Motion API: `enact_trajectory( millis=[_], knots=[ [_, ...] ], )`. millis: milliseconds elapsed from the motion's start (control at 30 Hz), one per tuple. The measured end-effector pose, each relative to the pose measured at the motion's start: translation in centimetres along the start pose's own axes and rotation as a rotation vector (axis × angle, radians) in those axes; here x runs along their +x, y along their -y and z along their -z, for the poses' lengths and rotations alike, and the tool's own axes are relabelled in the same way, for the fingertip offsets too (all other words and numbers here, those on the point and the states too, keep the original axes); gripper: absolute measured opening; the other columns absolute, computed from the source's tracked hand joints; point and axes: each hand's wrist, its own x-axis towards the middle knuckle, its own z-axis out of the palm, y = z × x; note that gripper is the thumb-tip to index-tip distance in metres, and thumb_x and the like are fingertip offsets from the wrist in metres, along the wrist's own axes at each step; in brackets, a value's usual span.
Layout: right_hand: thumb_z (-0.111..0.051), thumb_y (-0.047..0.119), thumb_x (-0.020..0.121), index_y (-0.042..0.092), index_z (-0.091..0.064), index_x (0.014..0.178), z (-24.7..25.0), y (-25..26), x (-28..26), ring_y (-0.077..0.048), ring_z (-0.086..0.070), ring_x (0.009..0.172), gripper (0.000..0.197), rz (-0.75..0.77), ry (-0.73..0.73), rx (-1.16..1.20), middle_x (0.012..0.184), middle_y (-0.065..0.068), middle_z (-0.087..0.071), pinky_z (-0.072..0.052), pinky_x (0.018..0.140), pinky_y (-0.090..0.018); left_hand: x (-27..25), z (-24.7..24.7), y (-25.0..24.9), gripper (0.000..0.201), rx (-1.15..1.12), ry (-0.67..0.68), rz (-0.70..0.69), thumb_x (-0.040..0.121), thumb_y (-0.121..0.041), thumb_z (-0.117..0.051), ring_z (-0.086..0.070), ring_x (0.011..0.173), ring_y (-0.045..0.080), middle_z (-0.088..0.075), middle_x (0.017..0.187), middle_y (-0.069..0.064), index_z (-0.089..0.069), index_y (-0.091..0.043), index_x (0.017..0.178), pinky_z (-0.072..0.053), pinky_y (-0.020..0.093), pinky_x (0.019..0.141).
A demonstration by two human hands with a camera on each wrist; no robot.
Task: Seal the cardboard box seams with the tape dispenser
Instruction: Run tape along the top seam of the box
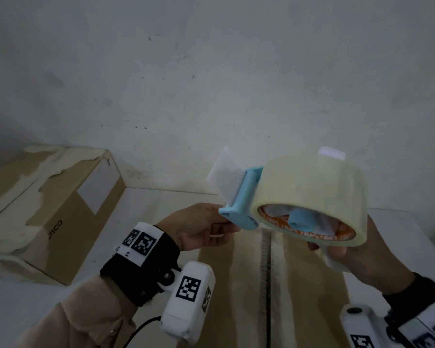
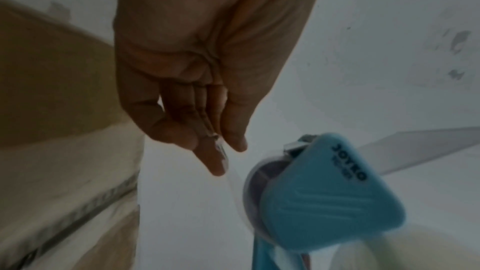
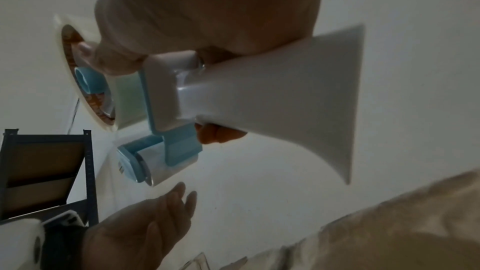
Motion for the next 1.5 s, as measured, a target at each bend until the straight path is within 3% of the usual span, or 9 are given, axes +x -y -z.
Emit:
enact_trajectory(
  millis=[200,333,433,500,633,767,1000,1300,1500],
  knots=[
    [-0.08,0.039,0.055,-0.015,-0.04,0.12,0.2,0.0,0.2,0.001,-0.066,0.082,0.093,-0.017,0.052,-0.027,0.09,0.021,-0.069,-0.052,0.065,-0.012,0.1,0.5,0.0,0.022,0.05,-0.06,-0.016,0.094,0.0,-0.042,-0.059,0.038,0.004,-0.064,0.046,-0.001,-0.055,-0.005,0.076,-0.045,0.013,0.04],
    [-0.074,0.058,0.061,0.042,-0.051,0.119,-0.6,1.0,0.3,0.006,-0.059,0.098,0.065,0.021,0.032,-0.048,0.107,0.028,-0.062,-0.048,0.076,-0.009,0.3,1.1,-0.1,0.012,0.119,-0.1,-0.056,0.09,-0.005,-0.052,-0.064,0.048,0.001,-0.068,0.052,-0.001,-0.06,-0.004,0.081,-0.047,0.012,0.044],
    [-0.075,0.033,0.059,0.055,-0.048,0.115,-0.6,0.9,0.9,0.009,-0.058,0.098,0.065,0.065,0.074,-0.092,0.106,0.031,-0.06,-0.047,0.075,-0.007,0.5,1.3,-0.1,0.005,0.173,-0.153,-0.105,0.086,-0.003,-0.058,-0.065,0.048,0.001,-0.068,0.051,-0.002,-0.06,-0.003,0.082,-0.047,0.011,0.044],
    [-0.071,0.026,0.058,0.055,-0.049,0.113,-0.7,0.6,1.3,0.008,-0.058,0.094,0.066,0.076,0.098,-0.096,0.103,0.03,-0.06,-0.048,0.072,-0.007,0.6,1.3,-0.1,0.006,0.203,-0.178,-0.145,0.084,-0.001,-0.06,-0.064,0.047,0.001,-0.067,0.049,-0.002,-0.06,-0.003,0.079,-0.047,0.01,0.044],
    [-0.071,0.063,0.063,0.044,-0.048,0.117,-0.8,0.6,2.0,0.003,-0.062,0.081,0.062,0.026,0.096,-0.045,0.095,0.023,-0.063,-0.05,0.066,-0.012,1.2,1.5,-0.2,0.019,0.231,-0.217,-0.199,0.085,-0.001,-0.059,-0.064,0.046,0.0,-0.066,0.047,-0.004,-0.061,-0.01,0.068,-0.048,0.011,0.047],
    [-0.066,0.067,0.064,0.024,-0.041,0.115,-0.4,0.0,3.0,0.006,-0.059,0.075,0.071,-0.013,0.11,-0.119,0.087,0.027,-0.062,-0.048,0.062,-0.01,2.0,1.8,-0.2,0.017,0.226,-0.223,-0.194,0.084,-0.004,-0.062,-0.064,0.047,0.0,-0.066,0.048,-0.004,-0.063,-0.01,0.068,-0.05,0.012,0.05],
    [-0.063,0.076,0.059,0.054,-0.046,0.097,1.7,-0.8,3.9,0.002,-0.057,0.06,0.047,-0.072,0.178,-0.218,0.076,0.025,-0.061,-0.047,0.05,-0.016,3.2,4.6,0.5,0.01,0.184,-0.308,-0.182,0.081,-0.015,-0.067,-0.064,0.051,0.0,-0.069,0.054,-0.004,-0.064,-0.01,0.073,-0.049,0.011,0.051],
    [-0.061,0.077,0.056,0.056,-0.044,0.093,1.8,-2.0,4.9,0.0,-0.06,0.063,0.046,-0.118,0.246,-0.272,0.086,0.025,-0.063,-0.05,0.049,-0.017,4.3,5.3,1.2,0.01,0.255,-0.362,-0.227,0.082,-0.017,-0.066,-0.065,0.051,-0.001,-0.069,0.053,-0.006,-0.064,-0.012,0.074,-0.049,0.008,0.049],
    [-0.063,0.082,0.044,0.034,-0.04,0.106,1.1,-2.8,5.9,0.001,-0.063,0.07,0.081,-0.194,0.295,-0.319,0.089,0.009,-0.063,-0.05,0.052,-0.016,4.4,5.9,1.1,0.011,0.272,-0.392,-0.235,0.083,-0.015,-0.065,-0.065,0.052,-0.001,-0.069,0.053,-0.006,-0.064,-0.012,0.072,-0.051,0.01,0.053]
  ],
)
